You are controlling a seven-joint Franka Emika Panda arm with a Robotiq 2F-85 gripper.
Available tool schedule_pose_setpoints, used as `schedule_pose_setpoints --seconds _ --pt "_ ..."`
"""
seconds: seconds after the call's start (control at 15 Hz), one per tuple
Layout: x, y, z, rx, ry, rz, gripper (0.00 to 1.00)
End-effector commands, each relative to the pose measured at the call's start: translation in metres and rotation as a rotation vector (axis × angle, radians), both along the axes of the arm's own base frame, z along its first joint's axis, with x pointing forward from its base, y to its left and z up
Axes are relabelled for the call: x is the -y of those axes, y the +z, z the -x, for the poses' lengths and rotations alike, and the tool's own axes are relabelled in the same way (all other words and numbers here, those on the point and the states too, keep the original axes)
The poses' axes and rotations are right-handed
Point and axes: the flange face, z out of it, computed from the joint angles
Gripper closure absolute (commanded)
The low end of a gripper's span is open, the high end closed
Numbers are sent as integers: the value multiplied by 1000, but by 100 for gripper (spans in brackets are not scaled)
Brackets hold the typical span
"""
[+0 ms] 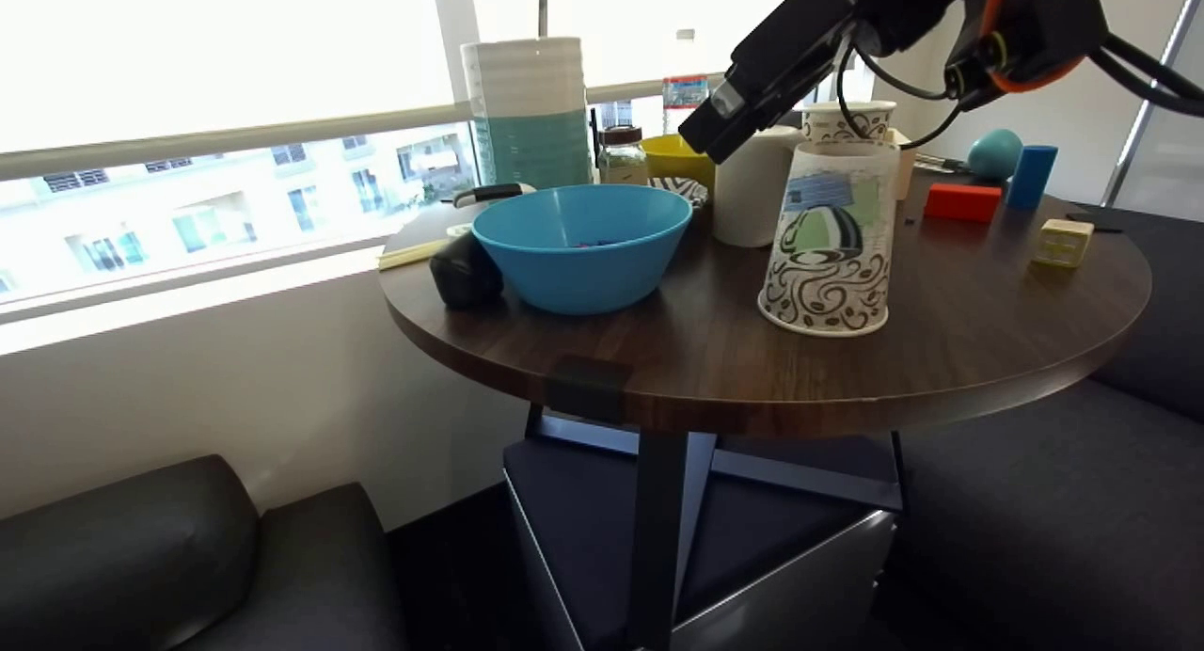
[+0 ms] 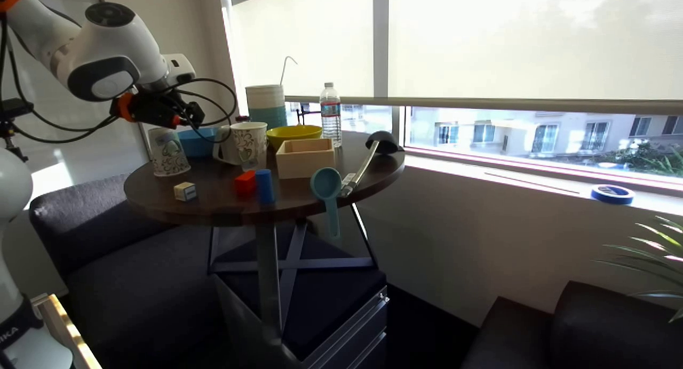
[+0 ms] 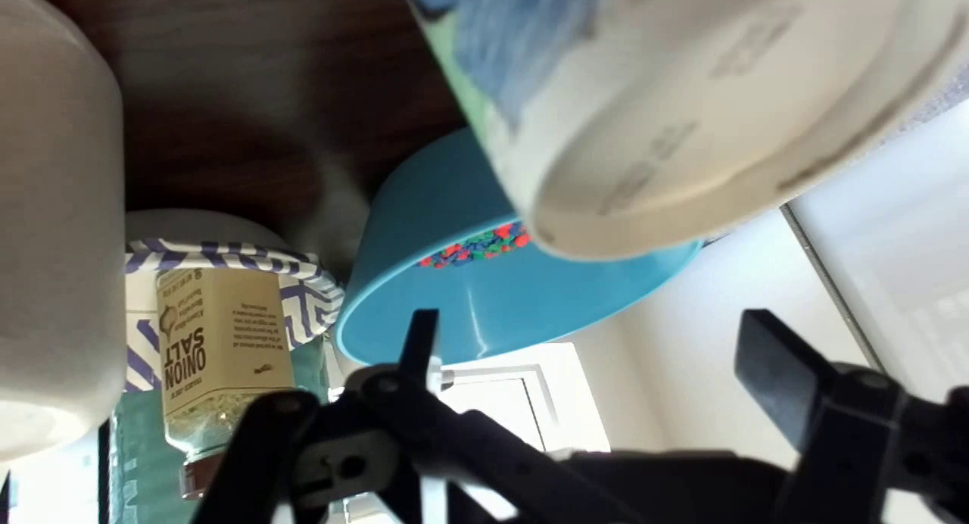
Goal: Put the paper cup lying on the table upside down and pick up the other paper cup and put it on top of the paper cup
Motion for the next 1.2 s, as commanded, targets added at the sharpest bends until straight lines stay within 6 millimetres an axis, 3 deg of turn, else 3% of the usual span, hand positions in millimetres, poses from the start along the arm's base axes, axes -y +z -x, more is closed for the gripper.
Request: schedule_pose_setpoints --seconds 0.0,0.2,0.67,0.93,1.13 --pt "3 0 -1 14 3 6 0" --pt "2 13 4 26 12 11 0" --pt "9 74 36 24 49 103 0" --pt "32 117 33 9 -191 94 0" --pt "55 134 28 5 -364 125 0"
